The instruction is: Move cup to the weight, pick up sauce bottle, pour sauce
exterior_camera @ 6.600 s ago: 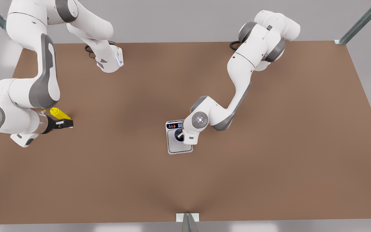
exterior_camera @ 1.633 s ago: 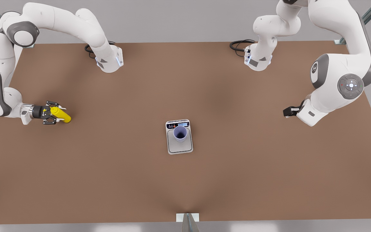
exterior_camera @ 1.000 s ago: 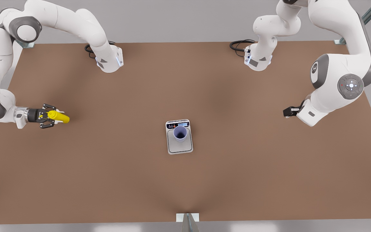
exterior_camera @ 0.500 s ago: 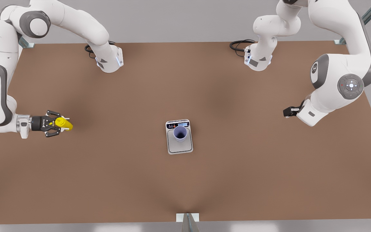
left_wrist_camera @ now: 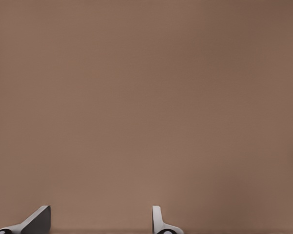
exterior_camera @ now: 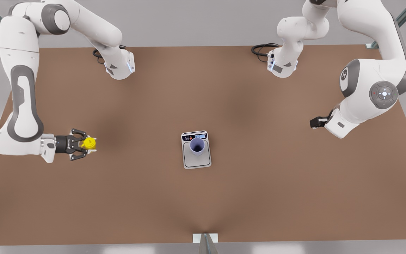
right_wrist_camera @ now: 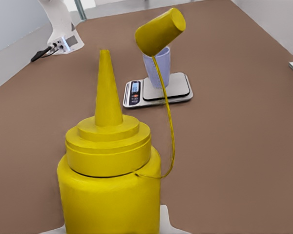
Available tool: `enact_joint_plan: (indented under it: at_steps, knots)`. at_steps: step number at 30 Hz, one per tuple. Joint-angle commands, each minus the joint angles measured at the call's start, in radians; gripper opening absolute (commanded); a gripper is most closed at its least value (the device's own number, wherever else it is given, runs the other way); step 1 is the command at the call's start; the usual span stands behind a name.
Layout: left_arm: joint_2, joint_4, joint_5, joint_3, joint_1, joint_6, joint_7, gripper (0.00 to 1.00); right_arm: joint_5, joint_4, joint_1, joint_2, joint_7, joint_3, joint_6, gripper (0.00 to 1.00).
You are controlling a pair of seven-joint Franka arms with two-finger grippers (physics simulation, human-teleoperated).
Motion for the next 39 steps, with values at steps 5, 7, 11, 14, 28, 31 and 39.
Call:
enact_joint_plan:
  at_steps: [5,7,11,14,28,31,39]
  knots:
    - [0.000,0.000,0.000,0.000,0.000,0.002,0.000,1.00,-0.011,0.001,0.086,-0.027,0.080,0.000,0.089,0.56]
    - [0.000,0.000,0.000,0.000,0.000,0.002,0.000,1.00,-0.021,0.002,0.123,-0.028,0.123,-0.002,0.126,0.57]
    - [0.000,0.000,0.000,0.000,0.000,0.002,0.000,1.00,-0.054,0.010,0.183,-0.037,0.196,-0.005,0.161,0.56]
    - [0.000,0.000,0.000,0.000,0.000,0.000,0.000,1.00,-0.088,0.010,0.214,-0.054,0.248,-0.008,0.190,0.56]
    - [0.000,0.000,0.000,0.000,0.000,0.002,0.000,1.00,-0.174,0.047,0.516,-0.057,0.442,-0.146,0.271,0.56]
    - [0.000,0.000,0.000,0.000,0.000,0.003,0.000,1.00,-0.205,0.065,0.603,-0.056,0.500,-0.199,0.275,0.56]
    - [0.006,0.000,0.000,0.000,0.000,0.002,0.000,1.00,-0.268,0.119,0.700,-0.054,0.646,-0.207,0.276,0.57]
